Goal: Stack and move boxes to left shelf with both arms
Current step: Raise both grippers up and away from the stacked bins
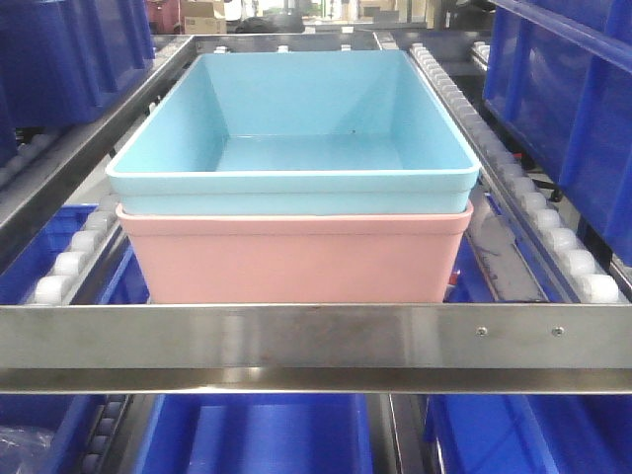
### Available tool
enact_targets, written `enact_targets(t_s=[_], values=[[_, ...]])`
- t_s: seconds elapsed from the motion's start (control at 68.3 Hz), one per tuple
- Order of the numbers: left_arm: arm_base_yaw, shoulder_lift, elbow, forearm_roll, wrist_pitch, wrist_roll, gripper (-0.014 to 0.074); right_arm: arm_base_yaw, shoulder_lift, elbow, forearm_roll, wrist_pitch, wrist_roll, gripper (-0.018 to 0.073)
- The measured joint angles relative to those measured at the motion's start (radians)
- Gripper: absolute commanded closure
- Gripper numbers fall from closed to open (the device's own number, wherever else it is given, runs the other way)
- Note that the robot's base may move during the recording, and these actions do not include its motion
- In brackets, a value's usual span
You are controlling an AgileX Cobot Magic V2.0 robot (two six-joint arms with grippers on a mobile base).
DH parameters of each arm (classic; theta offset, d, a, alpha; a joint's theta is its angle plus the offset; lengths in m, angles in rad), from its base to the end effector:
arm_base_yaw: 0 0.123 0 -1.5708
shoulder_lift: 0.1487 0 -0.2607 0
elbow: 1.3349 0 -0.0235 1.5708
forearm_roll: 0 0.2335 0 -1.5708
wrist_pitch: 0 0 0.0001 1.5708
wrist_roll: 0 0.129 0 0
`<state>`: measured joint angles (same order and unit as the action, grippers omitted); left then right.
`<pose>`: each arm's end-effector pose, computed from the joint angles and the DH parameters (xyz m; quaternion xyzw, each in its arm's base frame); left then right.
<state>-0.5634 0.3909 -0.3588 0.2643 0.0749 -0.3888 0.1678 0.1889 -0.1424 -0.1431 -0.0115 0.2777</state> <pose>0.1173 -0.0711 0.2910 0.1483 0.6976 -0.2300 0.6622 0.1135 0.0194 0.2489 -0.0120 0.6884 0.1098 0.7169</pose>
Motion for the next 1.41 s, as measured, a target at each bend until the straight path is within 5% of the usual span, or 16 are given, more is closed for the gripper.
enact_targets(t_s=[0.176, 0.922, 0.996, 1.142, 1.406], values=[[0.000, 0.000, 0.000, 0.000, 0.000, 0.000, 0.0580, -0.148, -0.103, 0.148, 0.065, -0.085, -0.102, 0.0471], [0.000, 0.000, 0.009, 0.000, -0.005, 0.000, 0.0580, -0.152, -0.199, 0.169, 0.081, -0.047, -0.109, 0.0471], [0.007, -0.006, 0.031, -0.037, -0.030, 0.067, 0.0580, -0.152, -0.199, 0.169, 0.081, -0.045, -0.109, 0.0471], [0.115, -0.083, 0.113, -0.264, -0.123, 0.395, 0.0580, -0.152, -0.199, 0.169, 0.081, -0.045, -0.109, 0.0471], [0.401, -0.366, 0.292, -0.355, -0.092, 0.455, 0.0587, -0.154, -0.199, 0.169, 0.081, -0.045, -0.109, 0.0471]])
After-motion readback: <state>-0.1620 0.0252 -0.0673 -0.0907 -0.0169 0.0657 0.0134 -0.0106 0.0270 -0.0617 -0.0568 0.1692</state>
